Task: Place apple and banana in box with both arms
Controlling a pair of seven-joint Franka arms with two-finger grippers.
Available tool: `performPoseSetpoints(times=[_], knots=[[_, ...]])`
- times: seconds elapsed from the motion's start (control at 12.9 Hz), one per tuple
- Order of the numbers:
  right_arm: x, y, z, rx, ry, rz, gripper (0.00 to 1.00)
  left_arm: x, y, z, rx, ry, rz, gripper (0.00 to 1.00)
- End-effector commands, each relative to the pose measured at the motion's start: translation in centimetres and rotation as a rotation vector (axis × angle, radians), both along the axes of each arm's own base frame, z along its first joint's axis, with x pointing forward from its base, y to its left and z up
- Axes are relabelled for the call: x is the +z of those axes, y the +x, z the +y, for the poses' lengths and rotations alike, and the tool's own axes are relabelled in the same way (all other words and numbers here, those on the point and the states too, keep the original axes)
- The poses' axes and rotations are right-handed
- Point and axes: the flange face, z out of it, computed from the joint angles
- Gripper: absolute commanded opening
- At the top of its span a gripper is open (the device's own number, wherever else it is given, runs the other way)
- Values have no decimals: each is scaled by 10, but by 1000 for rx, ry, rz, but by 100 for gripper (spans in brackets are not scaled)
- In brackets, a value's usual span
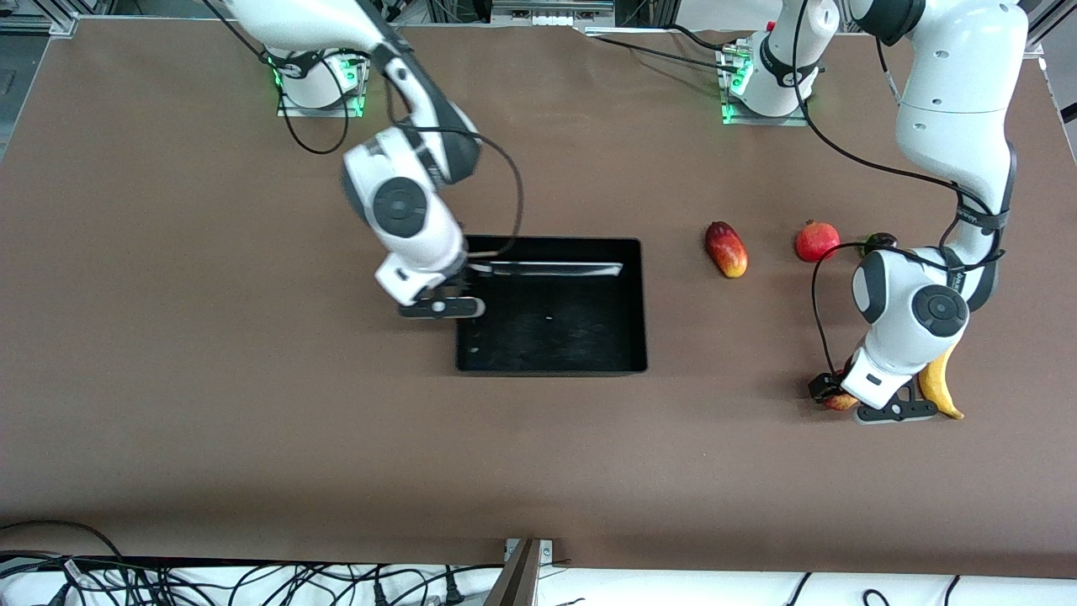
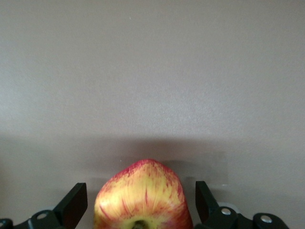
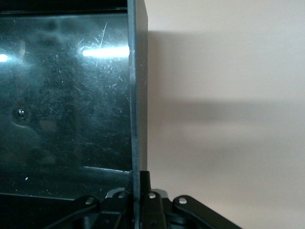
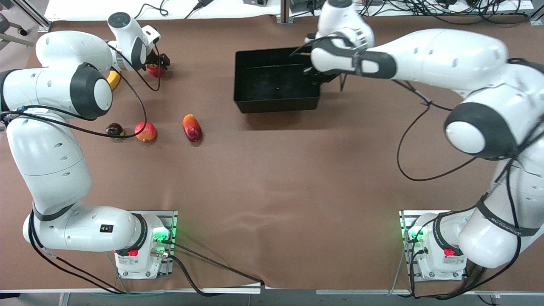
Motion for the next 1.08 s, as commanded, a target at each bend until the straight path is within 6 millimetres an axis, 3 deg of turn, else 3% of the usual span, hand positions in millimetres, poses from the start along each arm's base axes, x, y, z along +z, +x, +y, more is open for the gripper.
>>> performPoseSetpoints(times=[0.0,0.15,0.31,0.46,0.62,0.7,0.85,0.93,1.01], knots=[[-23,-1,59,-63,48,-47,0,-1,-8,1,4,9,-14,57],[-38,-15,82,-71,70,-73,0,-1,-9,2,25,6,-10,0],[-44,-26,96,-67,81,-82,0,17,-11,-4,62,-6,3,0],[-49,-32,101,-58,76,-78,0,49,-12,-25,90,-15,78,0],[-48,-29,98,-48,76,-82,57,98,-18,-61,106,-17,174,0],[-42,-25,94,-50,79,-88,100,119,-21,-86,129,-17,225,0],[-15,-4,74,-76,85,-109,100,133,-33,-158,138,-24,302,0],[15,14,49,-89,85,-106,100,132,-42,-188,143,-7,304,0],[44,32,11,-99,62,-77,100,133,-51,-220,136,-16,306,0]])
